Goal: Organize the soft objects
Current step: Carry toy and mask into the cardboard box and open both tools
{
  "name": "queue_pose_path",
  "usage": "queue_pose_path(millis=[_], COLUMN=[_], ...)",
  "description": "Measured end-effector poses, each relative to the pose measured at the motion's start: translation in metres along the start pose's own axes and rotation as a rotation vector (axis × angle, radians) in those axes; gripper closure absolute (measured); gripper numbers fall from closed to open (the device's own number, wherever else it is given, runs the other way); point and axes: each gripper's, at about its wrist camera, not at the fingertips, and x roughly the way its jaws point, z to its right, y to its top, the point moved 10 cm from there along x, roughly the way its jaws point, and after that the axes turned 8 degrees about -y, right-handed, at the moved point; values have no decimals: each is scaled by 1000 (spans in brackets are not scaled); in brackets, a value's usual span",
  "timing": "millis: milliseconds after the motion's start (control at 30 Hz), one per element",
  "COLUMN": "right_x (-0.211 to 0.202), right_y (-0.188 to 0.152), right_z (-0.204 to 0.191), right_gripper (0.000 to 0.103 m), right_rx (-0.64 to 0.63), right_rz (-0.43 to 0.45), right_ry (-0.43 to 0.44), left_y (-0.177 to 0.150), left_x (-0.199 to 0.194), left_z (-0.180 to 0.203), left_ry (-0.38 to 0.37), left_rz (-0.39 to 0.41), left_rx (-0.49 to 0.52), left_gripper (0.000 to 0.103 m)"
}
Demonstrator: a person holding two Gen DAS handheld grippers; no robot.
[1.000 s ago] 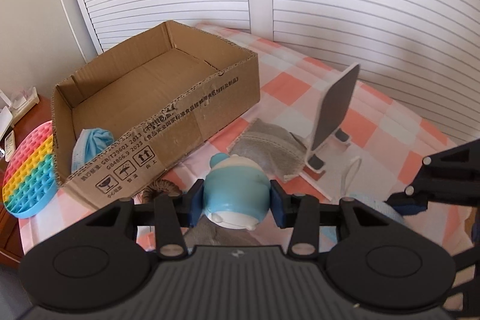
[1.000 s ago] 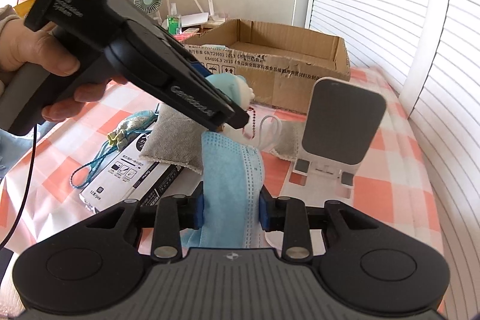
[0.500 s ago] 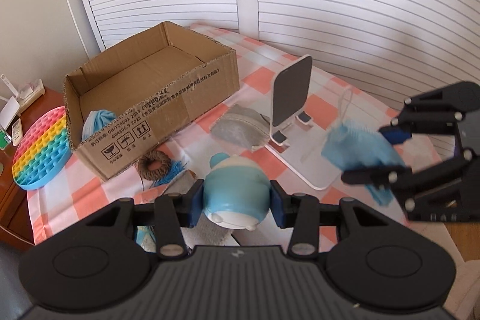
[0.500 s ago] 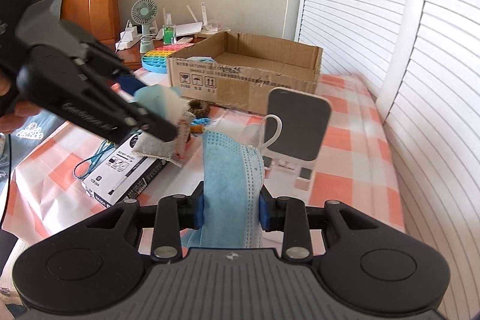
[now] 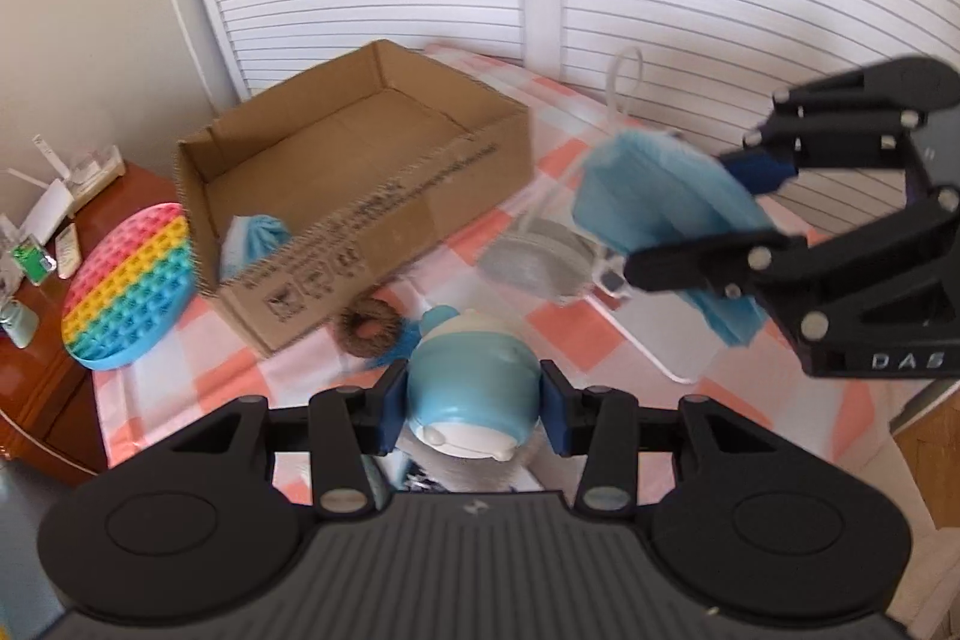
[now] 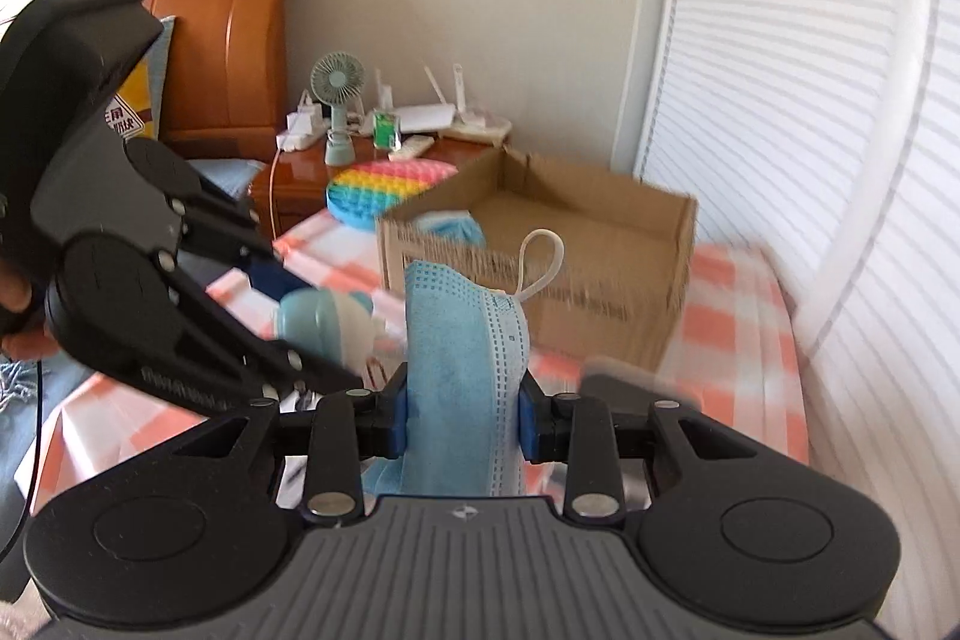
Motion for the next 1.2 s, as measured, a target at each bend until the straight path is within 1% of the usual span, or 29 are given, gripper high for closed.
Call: queue_pose_path(millis=[100, 233, 367, 500, 567, 600, 633, 700, 800, 867, 900, 933, 967, 1000, 1033, 1067, 1133, 1200], right_x=[9, 28, 58, 92, 108, 117, 126, 140, 159, 171, 178, 185, 191, 197, 198, 198, 195, 186], right_y=[25, 57, 83, 97, 100, 101, 102, 103, 104, 106, 109, 112, 116, 120, 122, 125, 131, 133], right_z=[1, 12, 30, 53, 64, 69, 74, 82, 89, 92, 92, 93, 94, 93, 94, 96, 97, 94], right_gripper=[65, 65, 65, 65, 65, 65, 65, 65, 65, 65, 60, 53, 33, 17, 10, 0, 0, 0], right_rx=[-26, -40, -50, -44, -31, -24, -13, 0, 11, 8, 8, 12, 19, 27, 34, 39, 36, 49], right_rz=[21, 35, 28, -1, -15, -23, -33, -44, -66, -75, -81, -85, -88, -94, -99, -88, -68, -54], right_ry=[0, -13, -44, -69, -81, -86, -87, -92, -95, -102, -108, -115, -118, -111, -111, -135, -170, -156], left_y=[14, 39, 69, 95, 103, 106, 107, 106, 96, 86, 81, 74, 68, 63, 57, 51, 41, 34], left_x=[1, 6, 18, 42, 56, 61, 64, 65, 57, 49, 46, 42, 38, 35, 31, 26, 16, 7], left_z=[-16, -38, -65, -90, -101, -106, -110, -119, -123, -124, -124, -123, -120, -118, -115, -112, -105, -98], left_ry=[18, 50, 77, 98, 99, 103, 115, 134, 123, 131, 135, 135, 133, 132, 134, 137, 148, 155], left_rz=[5, 23, 44, 55, 66, 76, 95, 123, 135, 129, 120, 115, 113, 110, 106, 103, 112, 122], left_rx=[-13, -17, -41, -65, -93, -110, -118, -136, -147, -147, -148, -148, -146, -144, -143, -143, -144, -149], left_gripper=[59, 59, 59, 59, 48, 30, 21, 21, 20, 17, 16, 14, 13, 10, 8, 8, 7, 6])
